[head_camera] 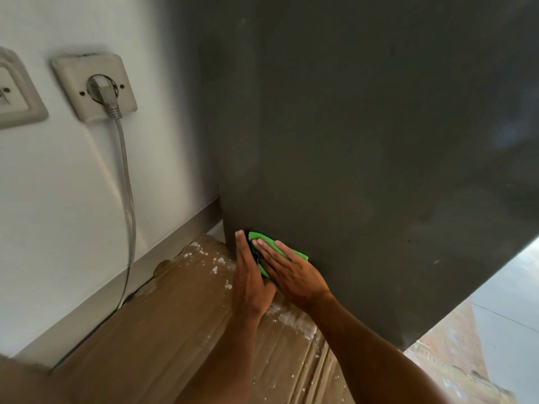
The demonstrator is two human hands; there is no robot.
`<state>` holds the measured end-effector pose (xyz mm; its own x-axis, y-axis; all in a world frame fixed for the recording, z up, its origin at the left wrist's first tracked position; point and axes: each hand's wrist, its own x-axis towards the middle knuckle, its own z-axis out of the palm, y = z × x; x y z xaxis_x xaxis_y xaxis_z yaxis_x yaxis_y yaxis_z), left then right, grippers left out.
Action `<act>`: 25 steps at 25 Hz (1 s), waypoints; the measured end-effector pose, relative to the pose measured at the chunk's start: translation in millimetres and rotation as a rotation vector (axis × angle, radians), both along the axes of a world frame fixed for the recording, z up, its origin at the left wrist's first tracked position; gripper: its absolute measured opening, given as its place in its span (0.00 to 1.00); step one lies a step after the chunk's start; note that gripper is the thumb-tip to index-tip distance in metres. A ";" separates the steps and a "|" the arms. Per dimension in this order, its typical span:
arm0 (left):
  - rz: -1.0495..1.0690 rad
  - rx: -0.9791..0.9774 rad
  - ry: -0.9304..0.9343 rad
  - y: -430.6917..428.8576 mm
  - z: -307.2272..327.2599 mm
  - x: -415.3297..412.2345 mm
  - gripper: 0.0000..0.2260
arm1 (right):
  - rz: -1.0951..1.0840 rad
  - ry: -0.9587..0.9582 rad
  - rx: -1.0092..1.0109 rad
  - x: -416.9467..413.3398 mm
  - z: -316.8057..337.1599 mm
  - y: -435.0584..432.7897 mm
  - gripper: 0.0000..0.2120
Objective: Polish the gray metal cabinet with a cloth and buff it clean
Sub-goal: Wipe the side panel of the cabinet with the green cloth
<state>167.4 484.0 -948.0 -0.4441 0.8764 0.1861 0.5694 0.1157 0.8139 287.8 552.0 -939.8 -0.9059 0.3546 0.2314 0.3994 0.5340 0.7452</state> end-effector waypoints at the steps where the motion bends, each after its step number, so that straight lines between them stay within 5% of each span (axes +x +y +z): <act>1: -0.001 -0.014 0.005 0.2 -2.9 0.0 0.49 | -0.013 -0.004 -0.013 -1.1 -5.2 0.8 0.33; 11: -0.008 -0.164 0.012 -2.2 -35.2 2.2 0.51 | -0.038 -0.128 -0.168 2.3 -31.0 -13.5 0.36; 25: -0.053 -0.387 0.129 -5.3 -43.8 -5.4 0.52 | -0.125 -0.105 -0.501 4.1 -43.6 -28.9 0.28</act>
